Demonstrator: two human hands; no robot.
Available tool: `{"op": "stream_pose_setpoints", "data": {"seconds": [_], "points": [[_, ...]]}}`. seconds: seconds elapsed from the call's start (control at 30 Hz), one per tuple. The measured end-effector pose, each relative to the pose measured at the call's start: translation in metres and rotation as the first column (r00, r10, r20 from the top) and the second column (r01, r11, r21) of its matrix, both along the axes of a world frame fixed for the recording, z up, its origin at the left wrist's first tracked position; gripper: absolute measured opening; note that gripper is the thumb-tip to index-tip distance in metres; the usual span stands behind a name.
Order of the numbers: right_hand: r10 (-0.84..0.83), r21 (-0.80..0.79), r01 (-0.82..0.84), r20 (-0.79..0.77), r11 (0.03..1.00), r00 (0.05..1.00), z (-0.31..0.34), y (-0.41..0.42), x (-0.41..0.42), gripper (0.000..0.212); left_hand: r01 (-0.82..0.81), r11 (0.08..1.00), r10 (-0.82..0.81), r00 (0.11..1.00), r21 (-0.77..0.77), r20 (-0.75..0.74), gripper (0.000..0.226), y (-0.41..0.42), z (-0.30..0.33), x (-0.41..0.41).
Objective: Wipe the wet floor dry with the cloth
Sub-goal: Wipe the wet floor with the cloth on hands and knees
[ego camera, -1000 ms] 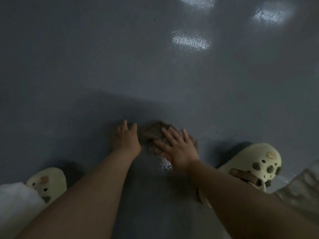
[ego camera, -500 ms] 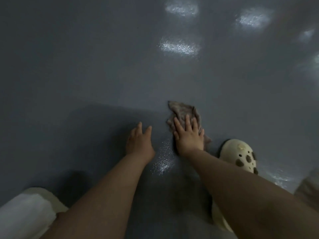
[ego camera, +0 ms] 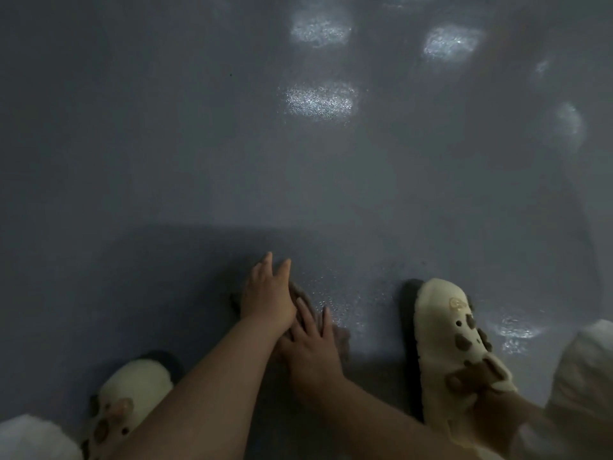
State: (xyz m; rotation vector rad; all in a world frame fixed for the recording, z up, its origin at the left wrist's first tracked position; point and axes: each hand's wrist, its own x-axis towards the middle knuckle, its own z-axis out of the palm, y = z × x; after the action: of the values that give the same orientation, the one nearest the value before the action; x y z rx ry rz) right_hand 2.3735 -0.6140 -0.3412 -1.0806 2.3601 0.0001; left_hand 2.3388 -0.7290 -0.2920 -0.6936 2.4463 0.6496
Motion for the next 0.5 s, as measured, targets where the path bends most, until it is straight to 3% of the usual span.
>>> {"op": "stream_pose_setpoints", "data": {"seconds": [0.07, 0.1, 0.2, 0.27, 0.37, 0.5], "points": [[0.033, 0.009, -0.033, 0.001, 0.999, 0.999, 0.001, 0.008, -0.027, 0.053, 0.008, 1.0, -0.008, 1.0, -0.004, 0.021, 0.067, 0.004, -0.005, -0.002], [-0.016, 0.041, 0.015, 0.006, 0.999, 1.0, 0.002, 0.012, -0.042, 0.055, 0.02, 1.0, -0.02, 0.999, -0.003, 0.03, 0.069, 0.006, -0.008, -0.003], [-0.174, 0.014, 0.18, -0.185, 0.984, 0.967, -0.01, 0.027, -0.087, 0.056, 0.104, 0.994, -0.103, 0.994, -0.022, 0.035, 0.074, 0.01, -0.016, -0.007], [-0.286, 0.062, 0.298, -0.154, 0.952, 0.946, -0.013, 0.043, -0.119, 0.059, 0.203, 0.977, -0.2, 0.978, -0.058, 0.052, 0.078, 0.013, -0.018, -0.01], [-0.506, 0.115, 0.519, -0.128, 0.847, 0.853, -0.007, 0.068, -0.166, 0.05, 0.315, 0.943, -0.302, 0.946, -0.107, 0.117, 0.092, 0.021, -0.023, -0.014], [-0.684, 0.078, 0.688, -0.073, 0.721, 0.725, -0.009, 0.078, -0.183, 0.05, 0.335, 0.925, -0.32, 0.941, -0.178, 0.112, 0.088, 0.025, -0.028, -0.015]]}}
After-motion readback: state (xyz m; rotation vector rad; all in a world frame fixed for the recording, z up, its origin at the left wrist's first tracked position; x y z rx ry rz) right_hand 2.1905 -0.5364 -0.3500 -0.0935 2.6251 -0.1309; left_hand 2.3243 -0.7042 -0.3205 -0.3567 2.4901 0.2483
